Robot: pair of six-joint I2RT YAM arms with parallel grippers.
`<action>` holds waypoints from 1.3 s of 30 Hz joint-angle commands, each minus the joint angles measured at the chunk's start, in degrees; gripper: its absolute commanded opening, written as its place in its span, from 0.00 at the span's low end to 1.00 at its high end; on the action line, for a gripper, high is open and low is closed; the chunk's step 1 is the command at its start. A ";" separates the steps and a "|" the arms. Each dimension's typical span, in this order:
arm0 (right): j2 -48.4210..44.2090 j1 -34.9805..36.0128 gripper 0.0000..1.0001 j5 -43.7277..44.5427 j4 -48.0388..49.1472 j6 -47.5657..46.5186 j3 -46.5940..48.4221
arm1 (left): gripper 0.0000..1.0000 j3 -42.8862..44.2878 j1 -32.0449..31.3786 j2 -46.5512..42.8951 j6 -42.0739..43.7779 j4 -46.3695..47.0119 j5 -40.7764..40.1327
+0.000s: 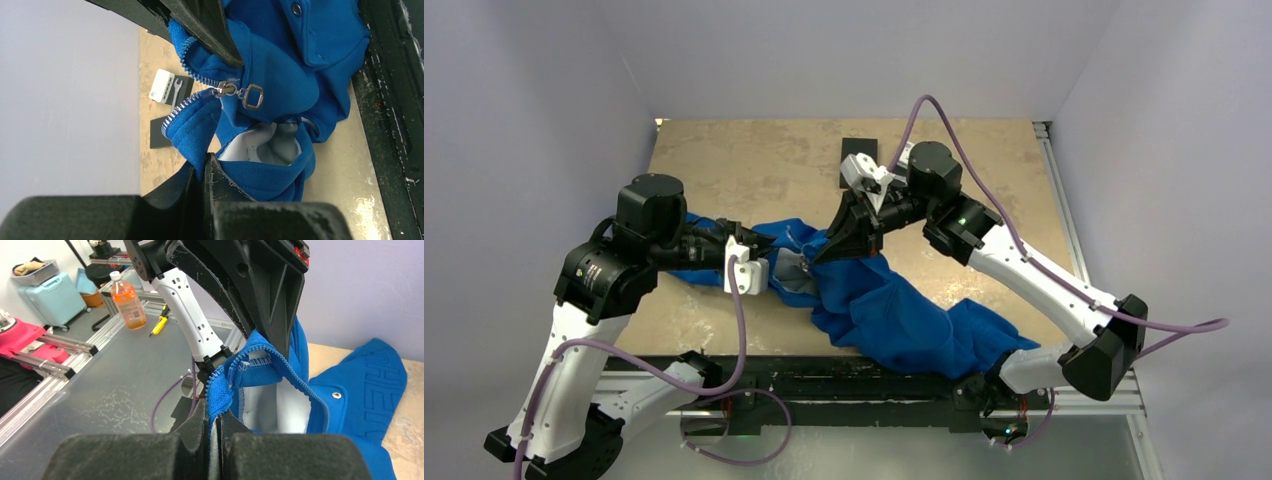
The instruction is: Zip up the jacket
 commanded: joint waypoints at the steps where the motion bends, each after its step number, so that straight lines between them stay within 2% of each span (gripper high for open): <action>1: 0.31 0.09 0.00 -3.25 1.75 0.68 3.21 | 0.00 0.53 -0.20 -0.49 4.03 -1.07 2.56; 9: 1.52 0.13 0.00 -4.16 0.64 0.27 4.75 | 0.00 0.25 -0.20 -0.42 9.11 -4.43 2.28; 20: 1.70 0.49 0.00 -3.68 2.49 1.28 4.80 | 0.00 -0.62 -0.20 -0.21 11.05 -5.26 2.89; 23: 1.09 0.21 0.00 -3.37 0.48 -0.29 3.93 | 0.00 -2.51 -0.19 -0.79 10.74 -4.76 1.31; 26: -0.31 -1.46 0.00 0.33 -0.99 -3.40 0.25 | 0.00 -10.06 -0.20 -2.98 4.77 2.66 -6.23; 30: -2.11 -7.39 0.00 6.95 4.27 -2.55 -7.15 | 0.00 -24.35 -0.13 -5.83 -7.18 23.42 -25.53; 32: -2.47 -10.73 0.00 9.23 6.33 -2.65 -7.64 | 0.00 -27.45 0.63 -5.06 -12.80 33.17 -32.50; 34: -1.62 -12.36 0.00 8.93 6.24 -3.44 -5.87 | 0.00 -25.77 3.35 -2.14 -15.57 36.64 -32.14; 37: 1.41 -12.42 0.00 10.38 -1.97 -10.55 -0.12 | 0.00 -23.80 10.23 2.63 -15.83 34.21 -23.73; 39: 1.96 -12.31 0.00 9.51 -5.02 -14.49 1.11 | 0.02 -25.88 11.18 3.52 -13.31 31.10 -18.66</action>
